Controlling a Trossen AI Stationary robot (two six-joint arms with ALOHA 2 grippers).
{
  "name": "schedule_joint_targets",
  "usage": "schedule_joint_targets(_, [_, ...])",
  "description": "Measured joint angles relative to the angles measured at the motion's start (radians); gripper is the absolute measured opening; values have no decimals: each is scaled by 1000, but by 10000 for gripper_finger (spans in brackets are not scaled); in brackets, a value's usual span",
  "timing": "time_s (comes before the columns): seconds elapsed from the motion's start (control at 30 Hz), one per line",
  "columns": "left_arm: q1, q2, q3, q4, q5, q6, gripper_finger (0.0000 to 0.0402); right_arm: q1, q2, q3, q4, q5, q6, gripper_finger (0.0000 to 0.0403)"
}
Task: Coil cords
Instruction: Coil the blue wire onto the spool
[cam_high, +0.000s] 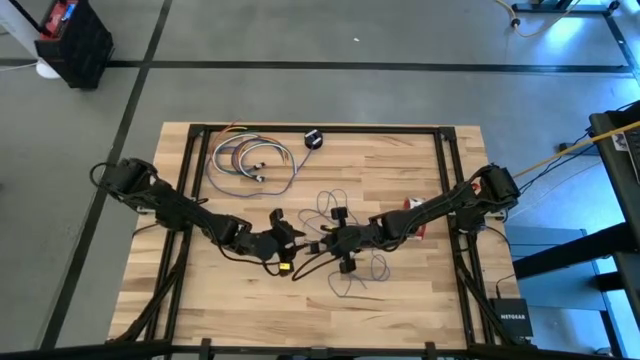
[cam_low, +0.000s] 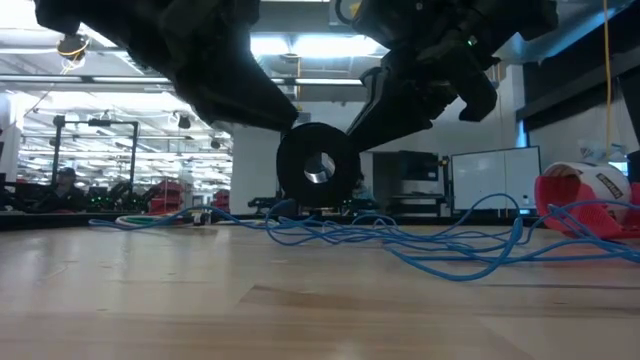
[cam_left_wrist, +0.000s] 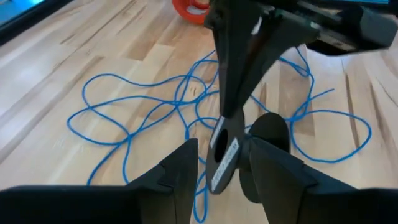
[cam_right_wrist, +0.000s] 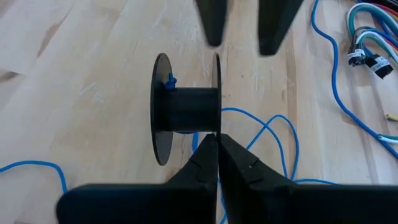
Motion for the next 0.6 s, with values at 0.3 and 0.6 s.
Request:
schedule_joint_targets(0.3, [0,21,0,16,0,18,139,0,0,0,2,0,4,7])
schedule_joint_targets(0.6, [2,21,0,19,2,39,134,0,-1,0,46,-10,12,7])
